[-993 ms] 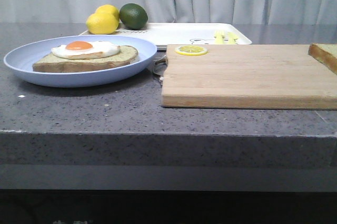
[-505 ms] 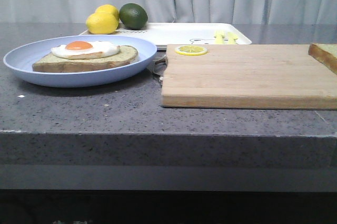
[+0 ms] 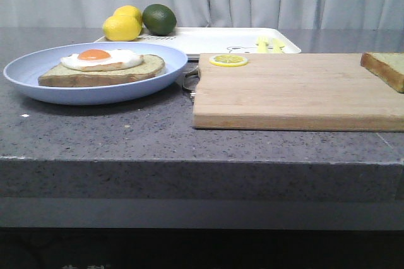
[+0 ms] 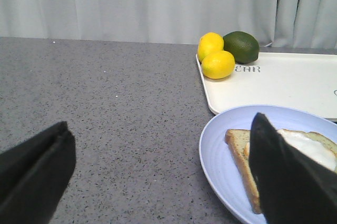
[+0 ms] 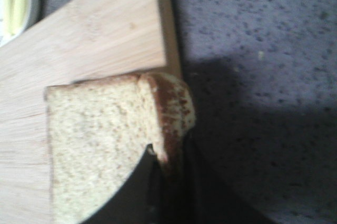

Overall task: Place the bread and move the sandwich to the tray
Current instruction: 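Carry the bread over the egg toast and lower it on top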

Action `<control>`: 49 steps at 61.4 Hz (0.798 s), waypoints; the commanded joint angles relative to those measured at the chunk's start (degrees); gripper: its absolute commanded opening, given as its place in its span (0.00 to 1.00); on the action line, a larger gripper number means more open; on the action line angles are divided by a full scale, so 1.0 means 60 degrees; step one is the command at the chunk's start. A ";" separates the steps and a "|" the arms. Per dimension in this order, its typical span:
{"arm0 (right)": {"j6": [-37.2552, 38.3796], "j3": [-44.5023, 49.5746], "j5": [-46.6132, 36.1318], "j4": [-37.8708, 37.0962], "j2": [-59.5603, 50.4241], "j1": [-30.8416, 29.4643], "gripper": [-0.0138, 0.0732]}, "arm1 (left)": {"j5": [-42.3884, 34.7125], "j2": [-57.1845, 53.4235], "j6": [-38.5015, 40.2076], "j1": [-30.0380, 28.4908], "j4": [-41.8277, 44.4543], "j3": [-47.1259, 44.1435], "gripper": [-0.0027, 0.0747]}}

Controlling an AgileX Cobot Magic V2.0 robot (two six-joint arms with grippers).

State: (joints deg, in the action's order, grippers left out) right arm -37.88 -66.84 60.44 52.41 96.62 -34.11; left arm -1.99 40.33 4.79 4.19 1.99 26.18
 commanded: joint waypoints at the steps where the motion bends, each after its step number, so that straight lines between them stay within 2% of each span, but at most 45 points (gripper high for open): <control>1: -0.0130 -0.0421 0.0570 0.0848 -0.0573 -0.0008 0.04 | -0.0793 0.0040 0.0065 0.0078 -0.0004 0.0355 0.86; 7: -0.0130 -0.0513 0.0838 0.1417 -0.0934 -0.0008 0.03 | -0.0793 0.0040 0.0065 0.0078 -0.0004 0.0355 0.86; 12: -0.0130 -0.0513 0.1023 0.2446 -0.1303 0.0173 0.03 | -0.0793 0.0040 0.0065 0.0078 -0.0004 0.0355 0.86; 22: -0.0130 -0.0513 0.0840 0.4372 -0.1796 0.1426 0.03 | -0.0793 0.0040 0.0065 0.0078 -0.0004 0.0355 0.86; 31: -0.0130 -0.0521 -0.0317 0.5616 -0.1706 0.3580 0.03 | -0.0793 0.0040 0.0065 0.0078 -0.0004 0.0355 0.86; 39: -0.0130 -0.0521 -0.2097 0.6800 -0.1454 0.6106 0.03 | -0.0793 0.0040 0.0065 0.0078 -0.0004 0.0355 0.86; 49: -0.0130 -0.0793 -0.4157 0.8520 -0.0685 0.8808 0.03 | -0.0793 0.0040 0.0065 0.0078 -0.0004 0.0355 0.86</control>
State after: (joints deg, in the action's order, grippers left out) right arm -37.88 -68.72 39.86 95.37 92.62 12.59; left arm -1.99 40.33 4.79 4.19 1.99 26.18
